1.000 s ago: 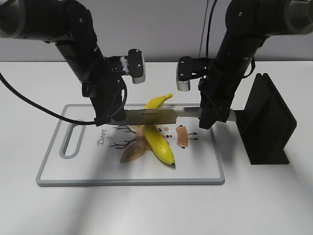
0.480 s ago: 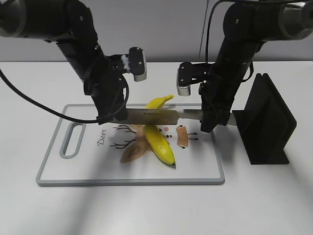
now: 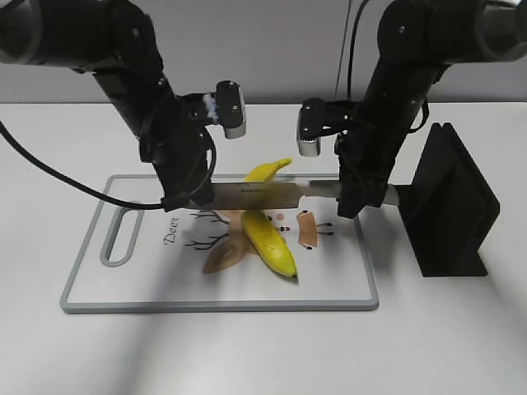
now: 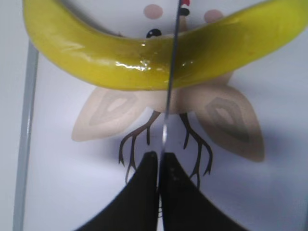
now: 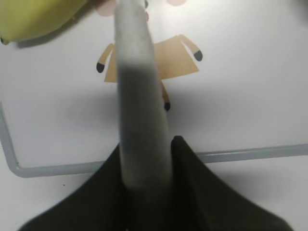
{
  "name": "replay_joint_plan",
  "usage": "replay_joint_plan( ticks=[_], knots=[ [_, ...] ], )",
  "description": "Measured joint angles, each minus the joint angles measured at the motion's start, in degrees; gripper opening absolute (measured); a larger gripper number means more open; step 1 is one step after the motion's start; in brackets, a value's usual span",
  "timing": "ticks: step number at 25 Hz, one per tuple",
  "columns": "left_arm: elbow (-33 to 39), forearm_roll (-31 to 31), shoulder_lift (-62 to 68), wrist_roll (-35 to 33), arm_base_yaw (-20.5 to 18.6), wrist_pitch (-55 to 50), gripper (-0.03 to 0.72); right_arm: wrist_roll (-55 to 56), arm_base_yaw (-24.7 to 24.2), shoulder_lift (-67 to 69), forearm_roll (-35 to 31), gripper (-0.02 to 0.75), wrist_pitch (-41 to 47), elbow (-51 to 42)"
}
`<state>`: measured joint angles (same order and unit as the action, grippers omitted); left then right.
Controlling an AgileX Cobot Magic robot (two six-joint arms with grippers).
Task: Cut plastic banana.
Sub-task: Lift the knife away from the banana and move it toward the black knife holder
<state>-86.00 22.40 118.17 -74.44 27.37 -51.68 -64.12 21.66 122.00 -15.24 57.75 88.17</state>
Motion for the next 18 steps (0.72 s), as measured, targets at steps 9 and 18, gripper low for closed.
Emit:
replay_joint_plan(
  ticks=[9, 18],
  knots=[
    [0.5, -3.3, -7.5, 1.3, 0.2, -1.1, -0.009, 0.7, 1.1, -6.8, 0.4, 0.197, 0.7, 0.9],
    [0.5, -3.8, -15.6, 1.7, 0.5, -2.1, -0.009, 1.2, 1.4, -13.6, 0.3, 0.197, 4.2, 3.4]
  ],
)
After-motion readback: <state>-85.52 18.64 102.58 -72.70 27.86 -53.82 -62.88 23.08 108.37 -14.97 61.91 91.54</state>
